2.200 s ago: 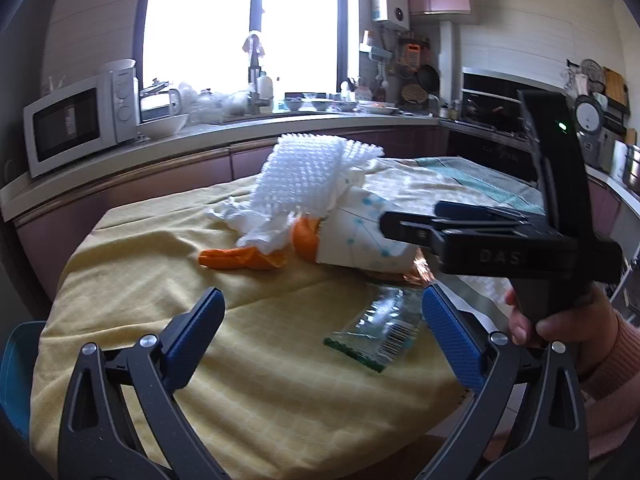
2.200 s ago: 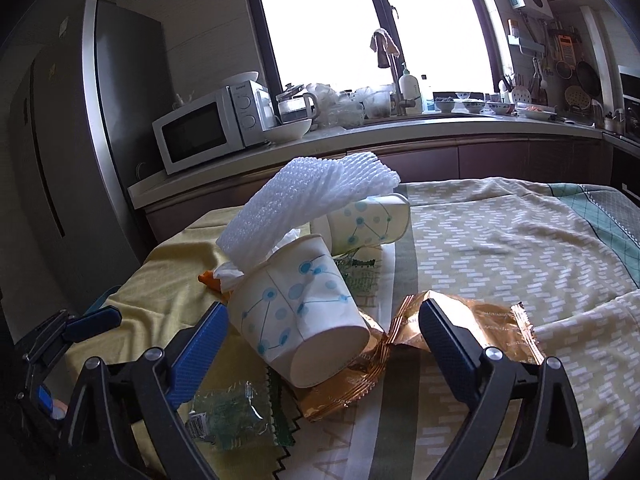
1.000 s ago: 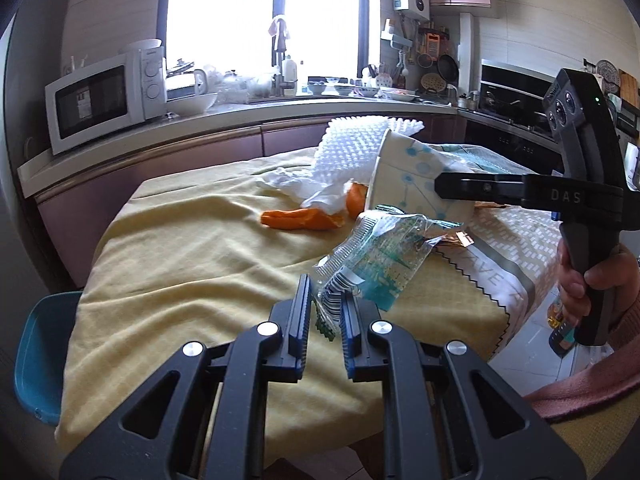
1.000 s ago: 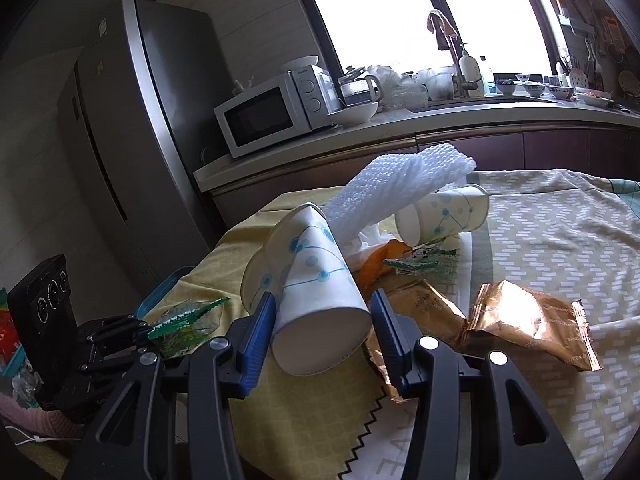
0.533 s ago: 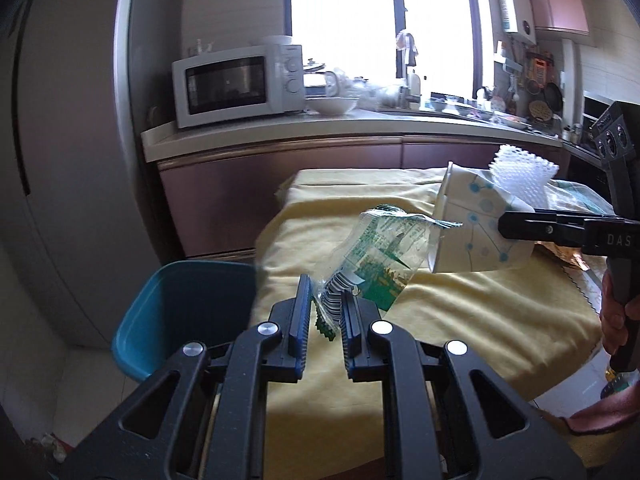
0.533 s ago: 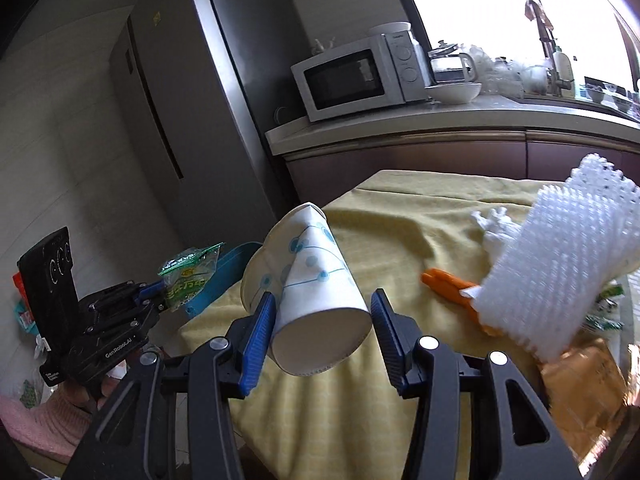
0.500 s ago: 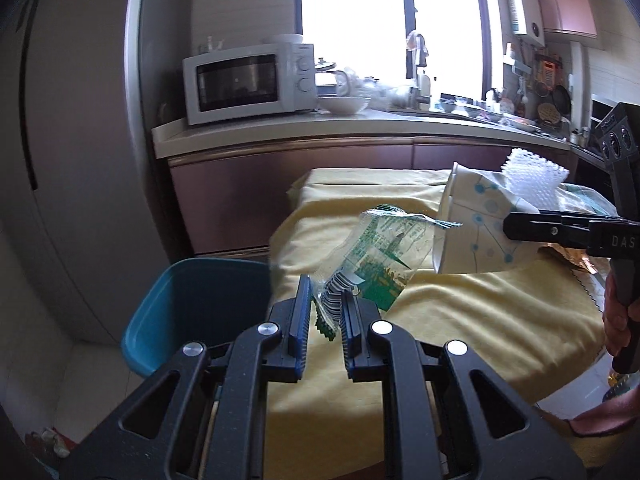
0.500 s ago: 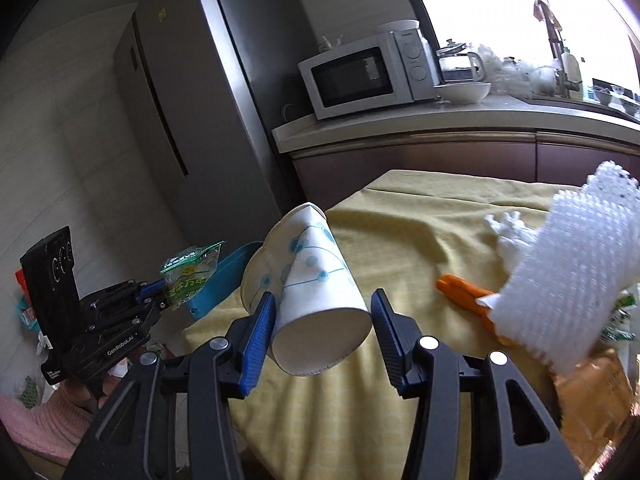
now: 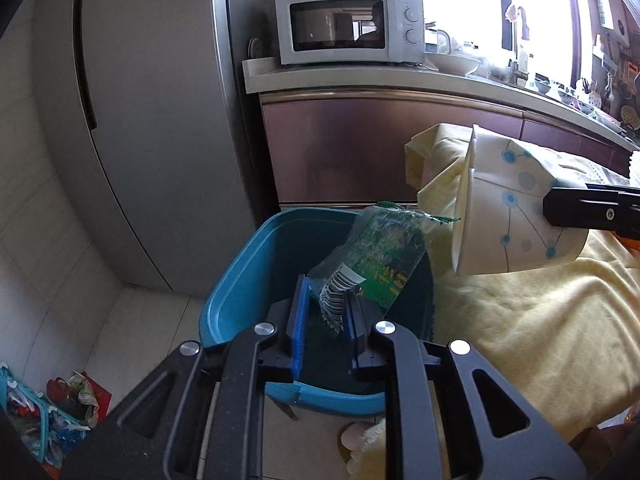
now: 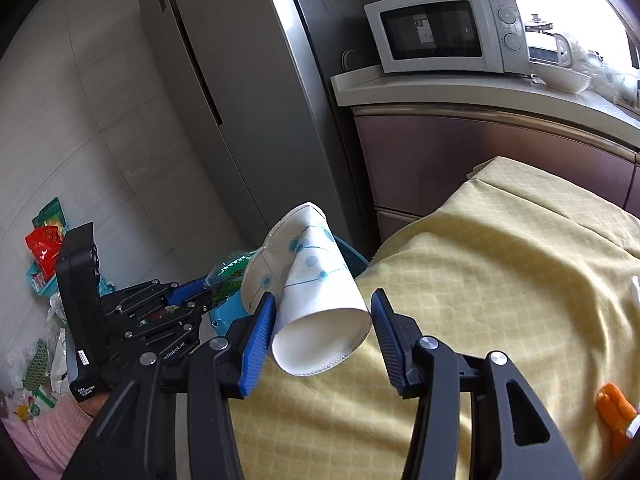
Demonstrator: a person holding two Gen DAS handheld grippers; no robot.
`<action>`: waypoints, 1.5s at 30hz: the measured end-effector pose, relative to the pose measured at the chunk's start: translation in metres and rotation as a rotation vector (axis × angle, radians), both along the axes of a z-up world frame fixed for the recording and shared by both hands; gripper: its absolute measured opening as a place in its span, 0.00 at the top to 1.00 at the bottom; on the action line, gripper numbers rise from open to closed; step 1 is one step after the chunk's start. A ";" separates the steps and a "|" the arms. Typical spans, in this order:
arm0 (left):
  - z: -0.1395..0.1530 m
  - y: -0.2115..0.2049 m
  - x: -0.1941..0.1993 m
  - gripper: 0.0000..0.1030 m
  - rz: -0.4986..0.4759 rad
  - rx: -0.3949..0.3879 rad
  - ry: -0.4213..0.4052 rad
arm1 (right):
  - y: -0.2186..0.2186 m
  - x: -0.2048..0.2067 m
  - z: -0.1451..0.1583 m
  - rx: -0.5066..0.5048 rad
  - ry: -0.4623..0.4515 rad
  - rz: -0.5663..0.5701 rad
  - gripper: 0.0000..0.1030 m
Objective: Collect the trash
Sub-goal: 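Carry the bag and cup to the teal bin and open both tools, then grasp a white foam net with each tool from the table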
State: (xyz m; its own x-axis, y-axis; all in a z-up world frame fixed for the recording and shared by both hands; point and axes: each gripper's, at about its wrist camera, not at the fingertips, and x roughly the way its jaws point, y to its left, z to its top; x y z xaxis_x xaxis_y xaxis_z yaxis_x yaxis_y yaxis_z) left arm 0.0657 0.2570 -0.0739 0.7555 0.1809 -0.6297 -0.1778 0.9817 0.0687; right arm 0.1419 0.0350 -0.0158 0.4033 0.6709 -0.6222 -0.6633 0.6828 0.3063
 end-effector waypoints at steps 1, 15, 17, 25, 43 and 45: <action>-0.003 0.001 0.004 0.82 0.005 -0.002 0.009 | 0.009 0.004 -0.001 -0.012 0.005 0.007 0.54; -0.033 0.033 0.047 0.68 0.095 -0.120 0.066 | 0.076 0.025 -0.017 -0.113 0.050 0.027 0.51; -0.034 0.033 0.044 0.66 0.102 -0.124 0.058 | 0.075 0.022 -0.017 -0.100 0.054 0.024 0.48; -0.024 0.025 0.029 0.61 0.101 -0.124 0.011 | 0.046 0.019 -0.011 -0.043 0.059 -0.005 0.48; 0.047 -0.129 0.000 0.42 -0.339 -0.141 -0.172 | -0.144 -0.048 0.039 0.064 -0.136 -0.265 0.44; 0.050 -0.155 0.002 0.42 -0.408 -0.153 -0.170 | -0.168 -0.055 0.042 0.062 -0.156 -0.320 0.44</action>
